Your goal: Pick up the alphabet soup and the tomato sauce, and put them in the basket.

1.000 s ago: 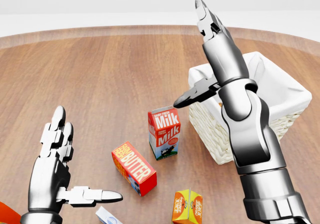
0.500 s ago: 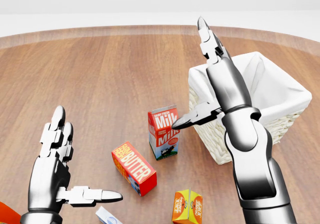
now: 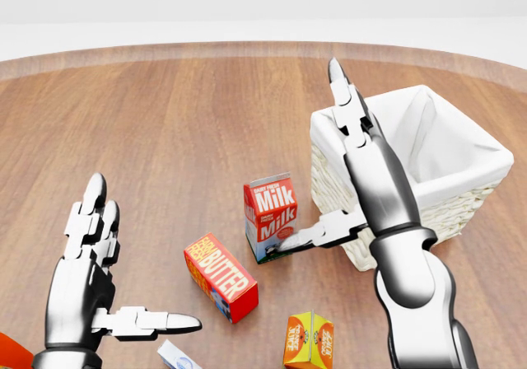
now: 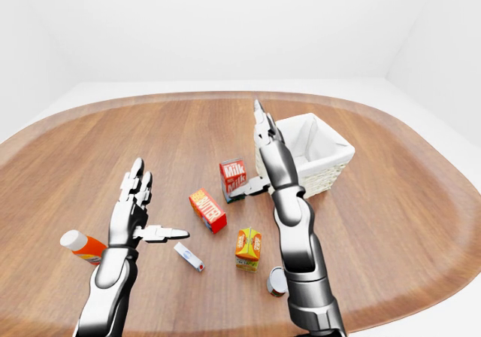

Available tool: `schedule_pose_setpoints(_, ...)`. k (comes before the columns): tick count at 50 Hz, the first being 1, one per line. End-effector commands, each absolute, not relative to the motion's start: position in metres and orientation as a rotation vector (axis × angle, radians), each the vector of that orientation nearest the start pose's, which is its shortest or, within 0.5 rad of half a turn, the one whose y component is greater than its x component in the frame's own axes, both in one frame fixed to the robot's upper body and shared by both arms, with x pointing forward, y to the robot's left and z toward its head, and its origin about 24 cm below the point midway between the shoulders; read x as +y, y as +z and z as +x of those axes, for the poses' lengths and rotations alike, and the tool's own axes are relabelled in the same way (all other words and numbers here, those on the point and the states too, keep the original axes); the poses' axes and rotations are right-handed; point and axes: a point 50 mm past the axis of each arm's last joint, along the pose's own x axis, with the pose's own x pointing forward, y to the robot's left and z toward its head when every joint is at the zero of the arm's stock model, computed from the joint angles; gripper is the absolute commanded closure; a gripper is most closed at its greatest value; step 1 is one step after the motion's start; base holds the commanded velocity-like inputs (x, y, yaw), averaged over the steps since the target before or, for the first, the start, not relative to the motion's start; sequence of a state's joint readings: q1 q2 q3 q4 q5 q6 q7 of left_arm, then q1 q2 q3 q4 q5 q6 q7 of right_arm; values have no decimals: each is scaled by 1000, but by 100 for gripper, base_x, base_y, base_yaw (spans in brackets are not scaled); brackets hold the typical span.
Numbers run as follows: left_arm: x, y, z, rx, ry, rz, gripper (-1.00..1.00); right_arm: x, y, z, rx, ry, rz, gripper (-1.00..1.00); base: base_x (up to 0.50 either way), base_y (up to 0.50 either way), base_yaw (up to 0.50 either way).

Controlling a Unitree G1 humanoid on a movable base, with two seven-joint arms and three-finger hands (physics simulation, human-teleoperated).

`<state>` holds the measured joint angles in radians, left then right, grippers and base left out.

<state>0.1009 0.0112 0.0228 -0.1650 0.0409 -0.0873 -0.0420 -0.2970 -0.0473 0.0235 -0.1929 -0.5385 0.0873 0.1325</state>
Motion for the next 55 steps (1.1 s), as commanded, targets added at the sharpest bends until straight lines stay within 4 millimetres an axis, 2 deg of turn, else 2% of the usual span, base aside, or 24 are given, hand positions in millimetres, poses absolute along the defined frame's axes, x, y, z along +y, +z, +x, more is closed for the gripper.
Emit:
schedule_pose_setpoints(1,162,69,233,-169,19,58,-100,-130,141,278,-345,62,-555,-100,0,0,0)
schedule_pose_setpoints(22,162,68,232,-166,18,59,-100,-121,128,247,-325,67,-512,-100,0,0,0)
schedule_pose_setpoints(28,162,68,232,-166,18,59,-100,-115,135,238,-361,83,-514,-100,0,0,0)
schedule_pose_setpoints(47,162,68,232,-167,21,58,-100,-113,131,214,-356,91,-521,-100,0,0,0)
schedule_pose_setpoints(55,162,68,233,-165,24,56,-100,-117,118,208,-295,90,-522,-100,0,0,0)
